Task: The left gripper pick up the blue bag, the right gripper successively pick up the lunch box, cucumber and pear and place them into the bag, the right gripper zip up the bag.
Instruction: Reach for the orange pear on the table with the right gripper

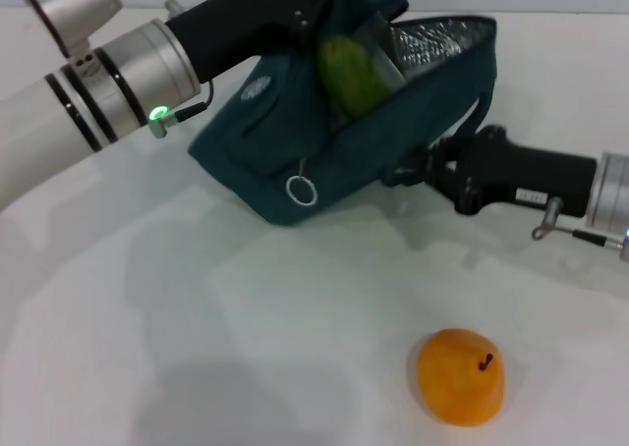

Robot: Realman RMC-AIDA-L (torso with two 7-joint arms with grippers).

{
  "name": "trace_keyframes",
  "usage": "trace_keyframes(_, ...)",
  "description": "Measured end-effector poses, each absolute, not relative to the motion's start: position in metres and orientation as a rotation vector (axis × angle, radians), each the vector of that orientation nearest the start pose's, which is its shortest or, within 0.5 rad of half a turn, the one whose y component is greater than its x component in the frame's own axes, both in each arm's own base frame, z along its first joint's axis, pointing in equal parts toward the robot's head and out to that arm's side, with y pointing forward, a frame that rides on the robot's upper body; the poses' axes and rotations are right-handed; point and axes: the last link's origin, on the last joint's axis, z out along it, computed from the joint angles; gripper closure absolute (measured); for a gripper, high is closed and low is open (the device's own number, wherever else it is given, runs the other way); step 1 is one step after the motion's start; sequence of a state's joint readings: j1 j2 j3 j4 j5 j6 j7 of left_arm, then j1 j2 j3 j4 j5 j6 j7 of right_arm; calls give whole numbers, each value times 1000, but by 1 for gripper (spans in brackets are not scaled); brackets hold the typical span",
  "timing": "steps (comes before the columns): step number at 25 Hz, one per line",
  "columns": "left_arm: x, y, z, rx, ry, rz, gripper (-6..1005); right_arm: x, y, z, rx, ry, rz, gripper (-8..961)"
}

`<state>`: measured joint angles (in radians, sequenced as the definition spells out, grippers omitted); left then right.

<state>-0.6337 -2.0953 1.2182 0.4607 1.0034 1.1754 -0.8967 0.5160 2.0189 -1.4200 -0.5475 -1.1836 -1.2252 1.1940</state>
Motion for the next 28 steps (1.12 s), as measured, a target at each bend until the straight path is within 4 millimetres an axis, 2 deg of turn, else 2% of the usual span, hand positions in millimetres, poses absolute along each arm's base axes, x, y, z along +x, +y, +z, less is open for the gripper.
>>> trace_keyframes(7, -208, 382, -17, -2191, -310, -1055, 957, 215, 352, -28, -2577, 410, 931, 937)
trace_keyframes(14, -227, 367, -7, -2099, -347, -1103, 957, 219, 351, 2, -2480, 376, 1030, 938)
trace_keyframes(19, -240, 356, -5, -2074, -383, -1106, 957, 224, 347, 19, -2471, 365, 1076, 941)
trace_keyframes(22, -246, 346, -4, -2069, -382, -1119, 956, 228, 345, 19, -2491, 383, 1072, 945)
trace_keyframes(28, -251, 330, -8, -2080, -284, -1112, 956, 236, 343, 6, -2554, 428, 984, 943)
